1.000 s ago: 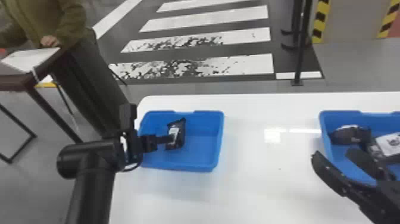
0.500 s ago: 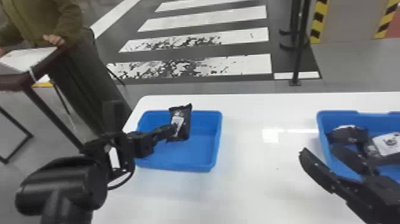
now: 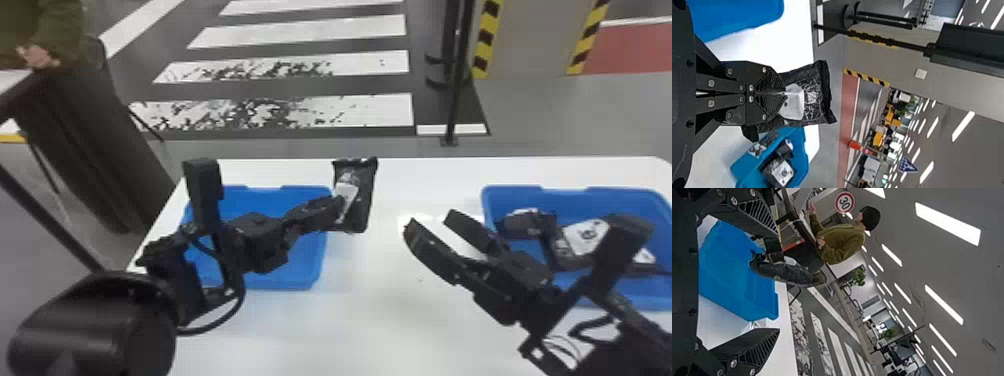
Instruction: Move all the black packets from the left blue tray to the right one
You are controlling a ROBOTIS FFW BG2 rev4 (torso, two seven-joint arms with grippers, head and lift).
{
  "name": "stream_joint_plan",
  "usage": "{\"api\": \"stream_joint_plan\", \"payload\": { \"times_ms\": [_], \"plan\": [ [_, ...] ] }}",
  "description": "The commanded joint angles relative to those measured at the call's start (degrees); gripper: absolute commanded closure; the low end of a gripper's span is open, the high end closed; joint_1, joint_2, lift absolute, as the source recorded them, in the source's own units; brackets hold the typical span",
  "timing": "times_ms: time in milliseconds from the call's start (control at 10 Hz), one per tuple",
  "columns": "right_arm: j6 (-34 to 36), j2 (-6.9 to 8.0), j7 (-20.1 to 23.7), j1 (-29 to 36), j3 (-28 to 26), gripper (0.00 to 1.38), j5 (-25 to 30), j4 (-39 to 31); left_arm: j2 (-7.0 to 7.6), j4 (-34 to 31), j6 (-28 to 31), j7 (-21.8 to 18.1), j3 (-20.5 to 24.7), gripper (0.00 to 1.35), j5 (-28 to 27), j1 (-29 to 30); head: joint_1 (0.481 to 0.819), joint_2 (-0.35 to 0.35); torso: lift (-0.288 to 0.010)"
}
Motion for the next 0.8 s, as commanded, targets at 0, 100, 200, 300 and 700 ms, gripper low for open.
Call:
{"api": "stream_joint_plan", "payload": {
  "times_ms": [0,100,200,300,700],
  "plan": [
    [0.00,-0.57,-0.01,-4.02,1.93,0.17,-1.09,3.03,0.29,-0.01,-0.14,-0.01,-3.15,1.21,1.76,-0.33,0.695,0.150,-0.140],
    [0.00,-0.83,-0.01,-6.13,2.16,0.17,-1.09,4.99,0.37,-0.01,-0.14,-0.01,-4.98,1.21,2.90,-0.75,0.695,0.135,-0.140],
    [0.00,-1.18,-0.10,-8.10,2.50,0.17,-0.97,6.68,0.55,-0.01,-0.14,-0.01,-6.81,1.21,4.38,-0.89,0.695,0.116,-0.140],
    [-0.14,-1.45,-0.19,-9.92,2.84,0.16,-0.74,8.79,0.73,-0.01,-0.14,-0.01,-8.29,1.21,4.96,-1.32,0.695,0.091,-0.140],
    [-4.08,-1.71,-0.80,-12.60,2.84,1.11,-0.06,11.46,0.99,-0.01,1.69,0.08,-10.12,1.21,6.56,-1.32,0.695,0.028,-0.140]
  ]
}}
